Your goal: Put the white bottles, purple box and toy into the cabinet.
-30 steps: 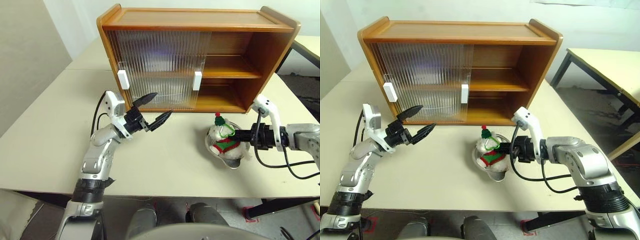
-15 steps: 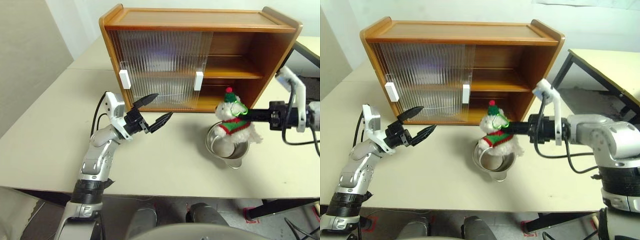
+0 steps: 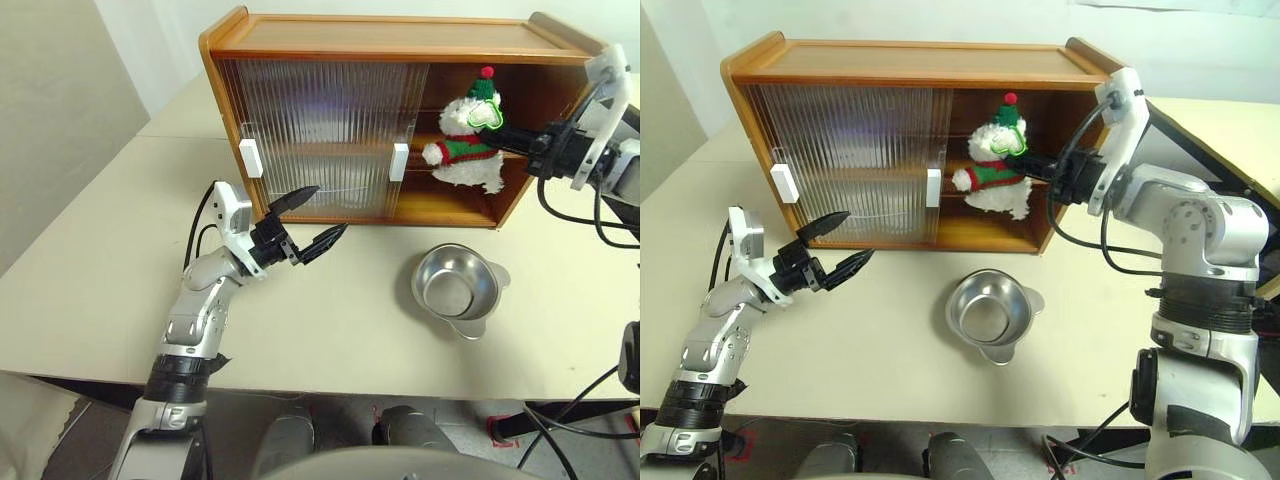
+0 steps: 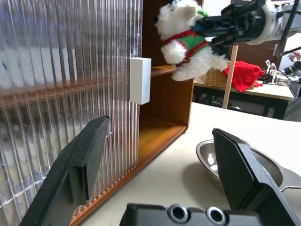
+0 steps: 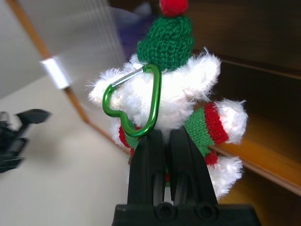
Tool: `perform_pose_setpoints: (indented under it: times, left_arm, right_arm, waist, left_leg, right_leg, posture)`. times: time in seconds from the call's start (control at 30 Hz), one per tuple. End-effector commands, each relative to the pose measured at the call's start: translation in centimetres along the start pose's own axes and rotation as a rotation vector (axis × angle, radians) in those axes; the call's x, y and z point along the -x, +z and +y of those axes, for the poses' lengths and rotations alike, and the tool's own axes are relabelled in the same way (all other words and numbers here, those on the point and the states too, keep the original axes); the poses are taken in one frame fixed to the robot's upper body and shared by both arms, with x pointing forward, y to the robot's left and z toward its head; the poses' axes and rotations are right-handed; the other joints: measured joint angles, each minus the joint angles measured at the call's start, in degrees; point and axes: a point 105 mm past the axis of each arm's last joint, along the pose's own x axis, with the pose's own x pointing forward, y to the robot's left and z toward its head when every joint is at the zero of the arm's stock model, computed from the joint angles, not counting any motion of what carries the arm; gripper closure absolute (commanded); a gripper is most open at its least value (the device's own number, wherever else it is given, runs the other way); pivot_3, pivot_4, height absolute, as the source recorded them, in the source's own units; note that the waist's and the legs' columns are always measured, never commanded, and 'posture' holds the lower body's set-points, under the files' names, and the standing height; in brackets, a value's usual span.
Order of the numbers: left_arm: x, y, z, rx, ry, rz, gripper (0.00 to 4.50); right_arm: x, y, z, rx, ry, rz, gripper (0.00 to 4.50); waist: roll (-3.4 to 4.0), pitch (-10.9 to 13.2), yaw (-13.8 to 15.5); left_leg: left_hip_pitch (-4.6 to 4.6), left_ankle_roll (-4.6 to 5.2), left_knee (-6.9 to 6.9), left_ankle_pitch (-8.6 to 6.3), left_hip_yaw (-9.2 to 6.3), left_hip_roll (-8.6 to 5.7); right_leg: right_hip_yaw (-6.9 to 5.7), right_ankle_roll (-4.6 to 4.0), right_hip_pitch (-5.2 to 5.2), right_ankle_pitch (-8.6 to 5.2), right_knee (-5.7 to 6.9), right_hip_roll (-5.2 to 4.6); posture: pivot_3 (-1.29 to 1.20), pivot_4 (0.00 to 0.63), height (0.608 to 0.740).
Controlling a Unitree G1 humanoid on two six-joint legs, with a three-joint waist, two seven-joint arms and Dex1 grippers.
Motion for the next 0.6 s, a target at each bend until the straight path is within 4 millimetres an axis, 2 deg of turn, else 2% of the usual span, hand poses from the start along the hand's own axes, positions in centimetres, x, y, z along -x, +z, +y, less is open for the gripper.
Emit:
perform_pose_setpoints:
  times: [0.03, 0.1, 0.3, 0.6]
  left_arm:
    - [-0.4, -0.4, -0.4, 0.014, -0.028, 0.014, 0.0]
    - [-0.4, -0.4, -0.5, 0.015, -0.026, 0.014, 0.0]
    - [-0.3, -0.5, -0.4, 0.017, -0.019, 0.017, 0.0]
    - [-0.2, -0.4, -0.4, 0.015, -0.016, 0.02, 0.0]
  right_arm:
    - [-0.9, 0.1, -0.8, 0.029, -0.062, -0.01, 4.49]
    - [-1.3, 0.6, -1.4, 0.043, -0.098, -0.042, 4.49]
    - [-2.3, 2.3, -2.6, 0.08, -0.183, -0.157, 4.49]
    - [-3.5, 2.8, -3.9, 0.109, -0.236, -0.232, 4.49]
  waist:
    - [0.02, -0.01, -0.03]
    - [0.07, 0.0, -0.08]
    - [0.14, 0.0, -0.3]
    - [0.17, -0.01, -0.21]
  left_leg:
    - [0.0, 0.01, -0.01, -0.01, 0.0, 0.0]
    - [0.0, 0.03, -0.04, -0.02, 0.0, 0.0]
    - [0.04, 0.07, -0.12, -0.04, 0.0, 0.05]
    - [0.02, 0.07, -0.29, -0.04, 0.0, 0.07]
  right_leg:
    - [0.0, 0.11, 0.0, 0.04, 0.0, 0.0]
    - [0.0, 0.42, -0.03, 0.14, 0.0, 0.0]
    - [0.0, 0.46, -0.08, 0.15, 0.01, 0.0]
    - [-0.01, -0.13, -0.18, 0.4, 0.01, -0.06]
  posture:
    - [-0.1, 0.0, 0.74]
    - [-0.1, 0.0, 0.74]
    - [-0.09, 0.0, 0.74]
    - [-0.09, 0.0, 0.74]
